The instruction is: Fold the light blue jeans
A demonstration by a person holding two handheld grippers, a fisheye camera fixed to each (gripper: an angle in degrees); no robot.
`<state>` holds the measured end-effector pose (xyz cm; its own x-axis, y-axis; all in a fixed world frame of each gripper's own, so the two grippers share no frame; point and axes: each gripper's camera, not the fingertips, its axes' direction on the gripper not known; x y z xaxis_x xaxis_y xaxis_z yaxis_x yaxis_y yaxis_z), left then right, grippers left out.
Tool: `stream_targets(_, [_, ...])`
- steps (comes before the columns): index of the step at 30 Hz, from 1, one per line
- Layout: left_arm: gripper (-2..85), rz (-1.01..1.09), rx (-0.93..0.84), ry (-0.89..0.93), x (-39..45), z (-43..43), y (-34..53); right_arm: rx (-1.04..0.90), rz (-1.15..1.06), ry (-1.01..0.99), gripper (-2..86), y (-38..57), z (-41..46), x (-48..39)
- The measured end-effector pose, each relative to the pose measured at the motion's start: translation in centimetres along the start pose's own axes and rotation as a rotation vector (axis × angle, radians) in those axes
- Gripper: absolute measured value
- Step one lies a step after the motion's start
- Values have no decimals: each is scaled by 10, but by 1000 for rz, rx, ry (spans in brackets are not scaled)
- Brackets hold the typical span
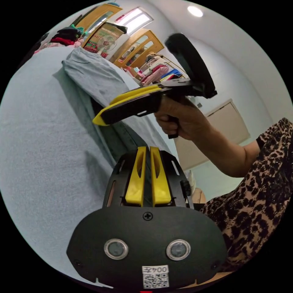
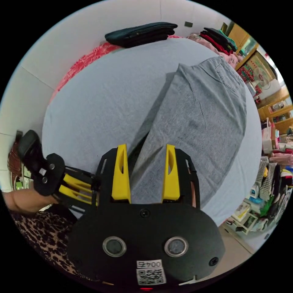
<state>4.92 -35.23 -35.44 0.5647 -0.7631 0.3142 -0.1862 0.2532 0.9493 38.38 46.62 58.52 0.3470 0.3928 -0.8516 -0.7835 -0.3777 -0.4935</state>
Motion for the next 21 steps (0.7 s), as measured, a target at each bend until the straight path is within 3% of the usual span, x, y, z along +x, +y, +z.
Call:
stream_targets(4, [16,5,-31,2,16,20,-11,-51,13,86,30,6,12,-2])
stream_targets(8, [13,-1,-8,-14,25,19,-22,24,161,-81,10,29,11,26])
stream_targets(16, [67,-90,39,-490,11,5,-101,199,348,-367,-1,78,19,68])
stream_targets(21, [82,-114,-56,-603,-8,37,-169,217,336,-415,-2,89,27,75])
